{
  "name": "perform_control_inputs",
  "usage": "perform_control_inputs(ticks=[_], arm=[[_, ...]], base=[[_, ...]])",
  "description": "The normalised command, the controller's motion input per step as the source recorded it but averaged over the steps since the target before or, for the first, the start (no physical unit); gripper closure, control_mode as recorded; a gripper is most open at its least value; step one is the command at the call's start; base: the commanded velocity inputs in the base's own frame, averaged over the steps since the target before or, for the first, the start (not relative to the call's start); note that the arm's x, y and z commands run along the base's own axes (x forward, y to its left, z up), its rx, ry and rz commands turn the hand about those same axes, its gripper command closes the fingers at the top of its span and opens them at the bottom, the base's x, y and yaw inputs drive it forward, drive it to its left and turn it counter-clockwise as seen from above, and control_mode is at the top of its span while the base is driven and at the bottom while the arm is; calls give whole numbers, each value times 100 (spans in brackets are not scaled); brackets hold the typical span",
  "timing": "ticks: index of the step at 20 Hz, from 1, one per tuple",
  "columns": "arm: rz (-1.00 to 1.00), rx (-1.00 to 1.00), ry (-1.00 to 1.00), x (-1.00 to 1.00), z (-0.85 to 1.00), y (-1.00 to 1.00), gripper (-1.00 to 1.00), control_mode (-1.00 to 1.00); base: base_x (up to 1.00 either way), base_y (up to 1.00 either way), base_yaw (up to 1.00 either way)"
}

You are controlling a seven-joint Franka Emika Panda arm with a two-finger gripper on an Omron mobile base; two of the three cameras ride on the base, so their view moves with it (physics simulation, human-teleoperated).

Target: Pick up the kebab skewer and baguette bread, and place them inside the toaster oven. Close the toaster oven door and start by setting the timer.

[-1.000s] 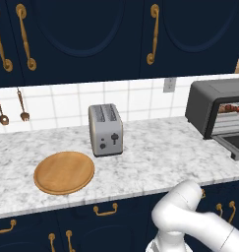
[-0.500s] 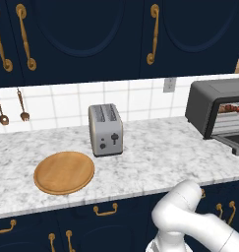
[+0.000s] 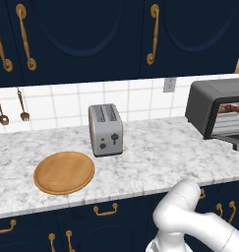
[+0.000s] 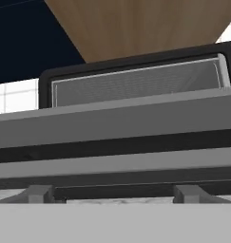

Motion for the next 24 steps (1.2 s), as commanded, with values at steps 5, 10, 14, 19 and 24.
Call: perform_control_inputs(ticks=[5, 10, 14, 19, 24], arm=[[0, 0, 0, 51, 0, 0, -100, -100], [0, 0, 0, 40, 15, 0, -100, -100], [0, 0, 0, 45, 18, 0, -100, -100], [0, 0, 0, 50, 12, 0, -100, -100], [0, 0, 0, 53, 16, 0, -100, -100]], base=[[0, 0, 0], [0, 0, 0], [0, 0, 0], [0, 0, 0], [0, 0, 0]])
